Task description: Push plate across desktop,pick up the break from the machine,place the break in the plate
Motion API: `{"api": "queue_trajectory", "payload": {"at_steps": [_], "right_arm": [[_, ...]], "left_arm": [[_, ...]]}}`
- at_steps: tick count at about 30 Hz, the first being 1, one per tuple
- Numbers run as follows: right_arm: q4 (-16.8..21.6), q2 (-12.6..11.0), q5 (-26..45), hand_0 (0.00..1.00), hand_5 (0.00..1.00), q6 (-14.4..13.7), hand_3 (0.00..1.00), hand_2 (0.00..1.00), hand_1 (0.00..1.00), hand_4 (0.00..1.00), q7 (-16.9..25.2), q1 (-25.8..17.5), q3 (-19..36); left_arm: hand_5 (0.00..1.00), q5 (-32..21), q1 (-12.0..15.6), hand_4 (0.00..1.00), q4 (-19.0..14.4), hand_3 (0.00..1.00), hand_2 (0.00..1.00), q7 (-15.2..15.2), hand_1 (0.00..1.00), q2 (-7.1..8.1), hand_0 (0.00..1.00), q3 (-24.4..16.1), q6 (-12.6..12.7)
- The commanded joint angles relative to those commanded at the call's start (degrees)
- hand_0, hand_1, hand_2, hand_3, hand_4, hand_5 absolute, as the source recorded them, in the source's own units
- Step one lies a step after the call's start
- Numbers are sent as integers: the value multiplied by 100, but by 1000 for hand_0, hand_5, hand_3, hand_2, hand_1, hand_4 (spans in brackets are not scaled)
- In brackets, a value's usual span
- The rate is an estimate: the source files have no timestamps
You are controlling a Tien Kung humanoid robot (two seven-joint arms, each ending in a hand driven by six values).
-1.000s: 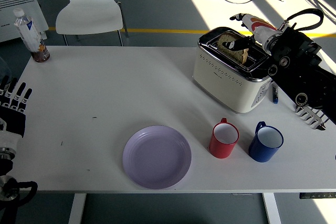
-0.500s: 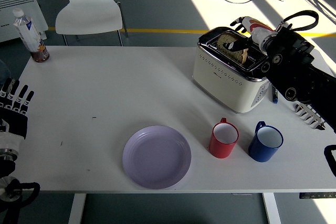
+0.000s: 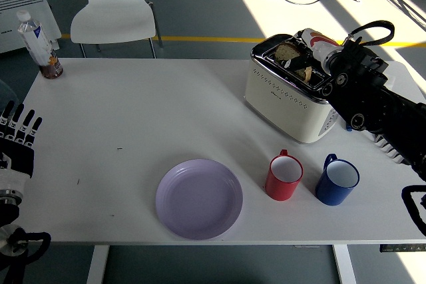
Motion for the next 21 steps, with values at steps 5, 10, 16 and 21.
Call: {"api": "queue_trajectory", "payload": {"at_steps": [5,10,16,21], "right_arm": [[-76,58,118,424,207,-92,611,499,490,639,-2,32,-114],[-125,70,164,391,129,-177,550,495,454,539,15,52,-207],[-152,70,223,363,78,-325,526,485,435,453,40,63,-282],[-106,68,193,387,55,-426,512,471,432,370,61,72,-287]], "left_arm": [[998,9,-15,495,19,835,883,-6,833,-15,823,6,9],[998,21,-25,496,19,835,883,-6,832,-19,823,0,12],[998,25,-48,494,25,835,883,-9,830,-24,822,3,15],[998,27,-56,493,36,834,881,-9,829,-27,822,-8,18]]}}
